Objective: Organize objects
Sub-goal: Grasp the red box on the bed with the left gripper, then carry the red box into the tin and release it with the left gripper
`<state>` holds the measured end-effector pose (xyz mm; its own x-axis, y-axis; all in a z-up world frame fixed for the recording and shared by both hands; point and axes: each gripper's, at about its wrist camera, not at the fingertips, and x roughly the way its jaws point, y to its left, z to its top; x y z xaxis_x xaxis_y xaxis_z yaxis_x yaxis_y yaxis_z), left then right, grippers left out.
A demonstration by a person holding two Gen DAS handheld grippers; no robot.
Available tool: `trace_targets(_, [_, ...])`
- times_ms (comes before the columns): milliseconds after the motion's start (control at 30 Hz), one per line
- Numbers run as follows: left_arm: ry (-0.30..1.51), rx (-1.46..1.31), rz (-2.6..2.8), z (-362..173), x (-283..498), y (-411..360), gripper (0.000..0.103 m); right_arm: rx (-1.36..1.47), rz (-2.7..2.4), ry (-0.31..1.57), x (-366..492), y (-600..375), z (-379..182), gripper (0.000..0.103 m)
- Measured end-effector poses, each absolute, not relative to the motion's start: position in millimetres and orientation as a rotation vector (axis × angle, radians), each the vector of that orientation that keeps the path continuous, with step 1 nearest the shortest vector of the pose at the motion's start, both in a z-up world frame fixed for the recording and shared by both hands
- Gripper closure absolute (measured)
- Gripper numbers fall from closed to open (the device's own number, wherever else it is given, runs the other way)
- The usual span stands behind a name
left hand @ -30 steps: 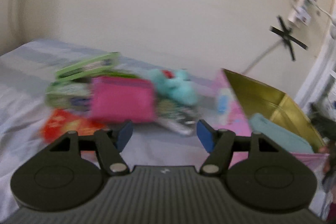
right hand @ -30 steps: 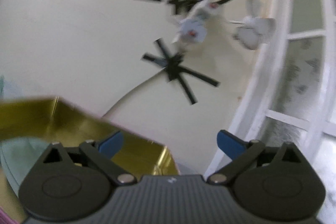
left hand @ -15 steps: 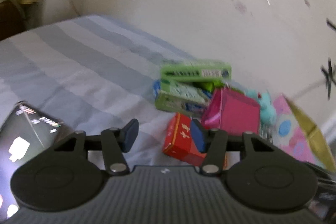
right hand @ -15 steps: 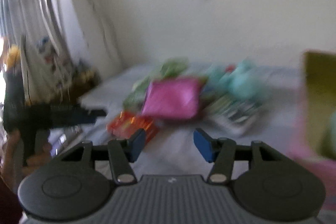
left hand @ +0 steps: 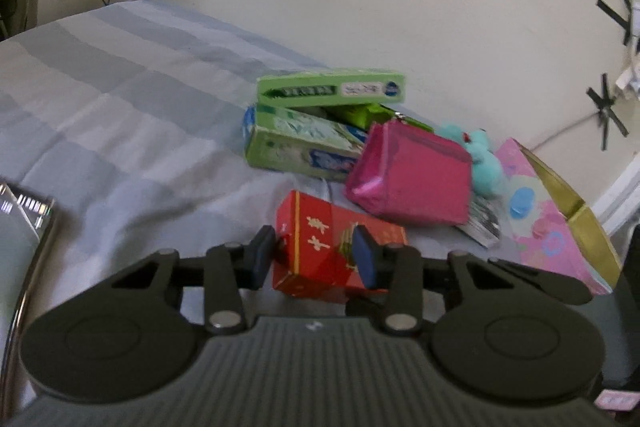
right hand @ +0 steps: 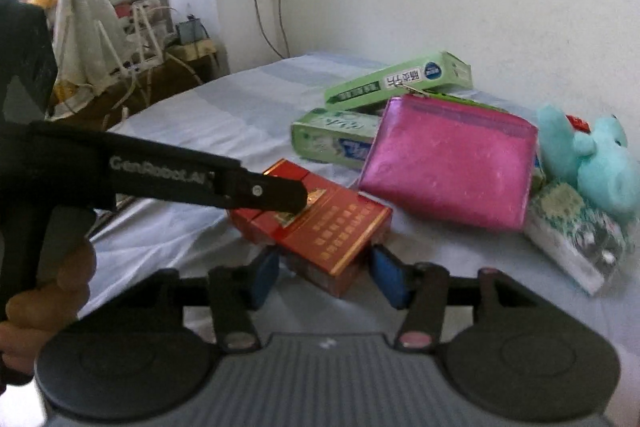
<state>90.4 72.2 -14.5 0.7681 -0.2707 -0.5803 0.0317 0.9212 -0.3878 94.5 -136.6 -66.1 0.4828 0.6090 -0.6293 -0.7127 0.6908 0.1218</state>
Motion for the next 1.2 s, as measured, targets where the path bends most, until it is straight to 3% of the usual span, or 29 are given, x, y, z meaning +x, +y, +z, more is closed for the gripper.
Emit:
trace_targets(167, [0.617, -0.34, -0.295, 14, 63, 36, 0.059, -0.127, 0.755, 0.561, 56, -183, -48, 0.052])
trace_targets(400, [0.489, -0.192, -0.556, 56, 78, -91, 0.059, -0.089, 0.438, 0.355, 25, -289, -13, 0.049])
trace_targets(667, [0.553, -0.103, -0.674, 41, 135, -219, 0.058, -0.066, 0.201, 0.427, 60, -381, -19, 0.047])
trace_targets(733, [0.563, -0.074, -0.62, 36, 147, -232, 0.056, -0.075, 0.16, 0.444, 75, -386, -31, 0.037])
trace_targets(1000, [0.555, -0.135, -0.499, 39, 134, -176, 0.053, 0.103, 0.094, 0.38, 62, -406, -46, 0.036])
trace_targets(1100, [0.524, -0.145, -0.46, 37, 114, -142, 0.047, 0.153, 0.104, 0.353, 52, -409, -43, 0.034])
trace_targets(1200, [0.537, -0.14, -0.408, 28, 97, -107, 0.046, 0.164, 0.202, 0.418, 62, -406, -36, 0.035])
